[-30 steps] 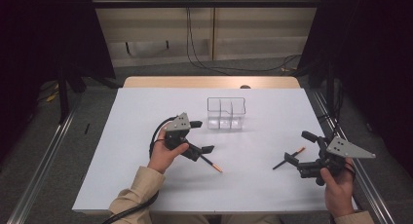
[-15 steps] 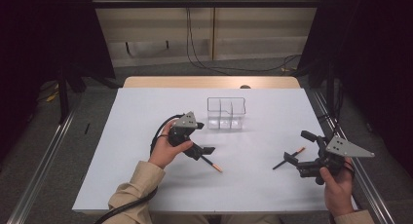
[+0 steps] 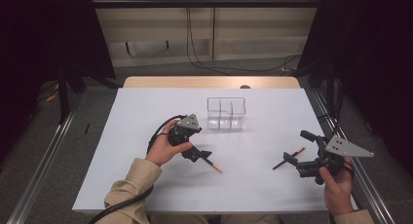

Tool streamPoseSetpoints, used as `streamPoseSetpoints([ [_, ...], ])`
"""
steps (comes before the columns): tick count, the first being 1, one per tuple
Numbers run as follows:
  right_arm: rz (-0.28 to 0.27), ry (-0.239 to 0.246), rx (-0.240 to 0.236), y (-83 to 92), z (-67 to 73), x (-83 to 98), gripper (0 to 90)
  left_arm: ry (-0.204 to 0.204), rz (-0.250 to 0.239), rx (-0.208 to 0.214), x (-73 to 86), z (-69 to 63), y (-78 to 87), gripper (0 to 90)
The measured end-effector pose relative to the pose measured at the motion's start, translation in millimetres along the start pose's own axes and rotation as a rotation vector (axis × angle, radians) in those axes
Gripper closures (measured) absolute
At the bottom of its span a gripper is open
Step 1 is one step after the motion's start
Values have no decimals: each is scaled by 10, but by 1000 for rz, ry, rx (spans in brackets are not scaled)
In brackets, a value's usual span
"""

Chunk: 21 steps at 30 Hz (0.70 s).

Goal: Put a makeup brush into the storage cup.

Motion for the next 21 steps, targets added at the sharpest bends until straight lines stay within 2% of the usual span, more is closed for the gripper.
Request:
streamPoseSetpoints([
  [2, 1, 0, 3, 0, -5, 2, 0, 3, 2, 7, -7, -3, 9, 0],
  [5, 1, -2, 5, 8, -5, 2, 0, 18, 32, 18, -3, -5, 20, 0],
  [10, -5, -2, 6, 17, -2, -8, 0, -6, 102, 37, 4, -30, 27, 0],
  [14, -2, -1, 5, 11, 4, -5, 0, -34, 146, 37, 0, -38, 49, 0],
  [21, -3, 1, 2, 8, 6, -8, 0, -20, 214, 34, 49, -2, 60, 0],
])
Point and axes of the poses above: each handheld gripper's, and its own axes: y roughly backward along the jaws, x roughly out of its underside, z roughly to its left, the point moved 7 cm from there along -y, roughly forward along the jaws, and after that the axes turned 10 degrees about x, right-handed, at the moved point
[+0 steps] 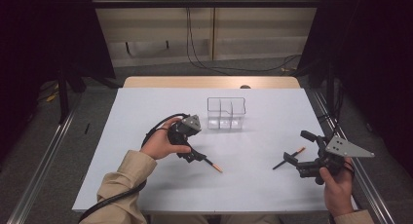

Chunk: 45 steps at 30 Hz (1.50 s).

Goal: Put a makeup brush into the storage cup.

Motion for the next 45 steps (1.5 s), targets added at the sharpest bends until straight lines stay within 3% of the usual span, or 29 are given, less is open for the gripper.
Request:
streamPoseSetpoints([
  [4, 4, 4, 0, -5, 8, 6, 0, 24, 25, 5, 18, 3, -14, 0],
  [11, -1, -1, 2, 2, -5, 6, 0, 23, 75, -14, 34, 40, -26, 0],
  [15, 0, -3, 1, 0, -7, 8, 0, 6, 142, -20, 49, 67, -41, 0],
  [17, 0, -2, -1, 0, -7, 8, 0, 18, 135, -16, 43, 74, -43, 7],
  [31, -6, -9, 4, 12, -19, 1, 0, -57, 251, 1, 113, 82, -35, 189],
  [34, -8, -9, 4, 14, -17, -2, 0, -64, 239, 12, 108, 74, -63, 222],
  [39, -8, -8, 2, 16, -11, -3, 0, -92, 267, 30, 129, 61, -101, 255],
  [42, -5, -6, 0, 11, -12, 2, 0, -62, 260, 54, 145, 55, -120, 286],
  [45, -5, -6, -1, 8, -9, 1, 0, -56, 269, 63, 174, 63, -149, 322],
])
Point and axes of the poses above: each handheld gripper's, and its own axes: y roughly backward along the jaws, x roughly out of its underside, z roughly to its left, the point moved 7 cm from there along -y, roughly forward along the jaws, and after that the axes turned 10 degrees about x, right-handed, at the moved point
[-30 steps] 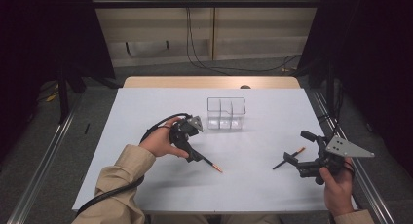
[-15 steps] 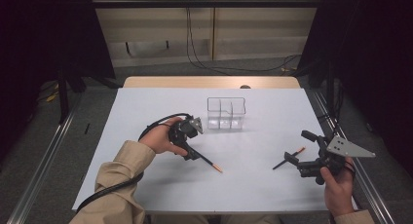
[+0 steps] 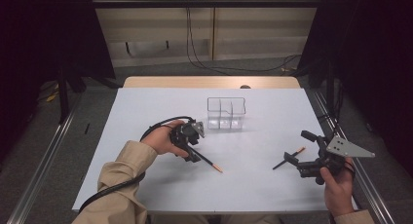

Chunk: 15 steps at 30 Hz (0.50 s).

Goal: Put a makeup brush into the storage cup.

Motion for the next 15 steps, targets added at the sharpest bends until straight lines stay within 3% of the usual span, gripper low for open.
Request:
streamPoseSetpoints([
  [5, 3, 0, -1, -2, -4, 3, 0, -26, 2, -3, -18, 17, -22, 343],
  [15, 1, -3, 1, 9, -7, 3, 0, -10, 5, 20, -13, 34, -70, 383],
])
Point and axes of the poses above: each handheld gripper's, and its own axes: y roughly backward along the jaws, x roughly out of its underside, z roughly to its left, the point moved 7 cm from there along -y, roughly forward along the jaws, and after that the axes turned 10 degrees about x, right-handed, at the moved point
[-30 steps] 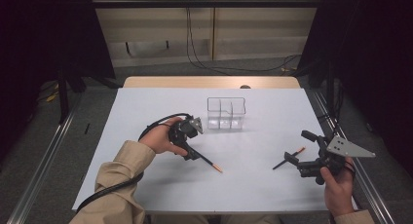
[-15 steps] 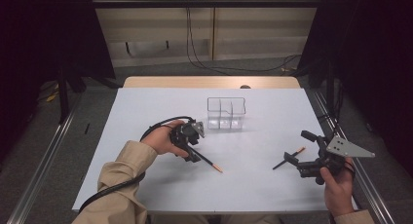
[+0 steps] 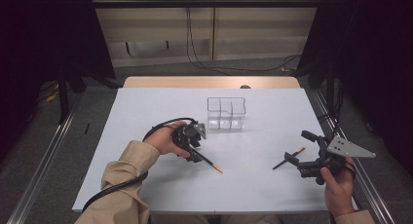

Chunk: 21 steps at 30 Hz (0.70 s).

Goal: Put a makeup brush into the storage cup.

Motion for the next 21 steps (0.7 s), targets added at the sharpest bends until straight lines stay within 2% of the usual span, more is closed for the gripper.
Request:
streamPoseSetpoints([
  [8, 2, -2, 1, 0, -3, 2, 0, -3, 11, -9, 42, 24, -9, 410],
  [11, 0, -1, -2, 2, 0, 0, 0, -2, -2, -7, 42, 29, -21, 419],
  [16, -1, -3, 2, 6, -6, 0, 0, -6, 16, -20, 55, 64, -22, 427],
  [19, 1, -3, 3, 4, -9, 2, 0, -12, 30, -12, 63, 62, -43, 439],
  [21, 1, -3, 2, 5, -9, 3, 0, -6, 22, -14, 51, 54, -52, 447],
])
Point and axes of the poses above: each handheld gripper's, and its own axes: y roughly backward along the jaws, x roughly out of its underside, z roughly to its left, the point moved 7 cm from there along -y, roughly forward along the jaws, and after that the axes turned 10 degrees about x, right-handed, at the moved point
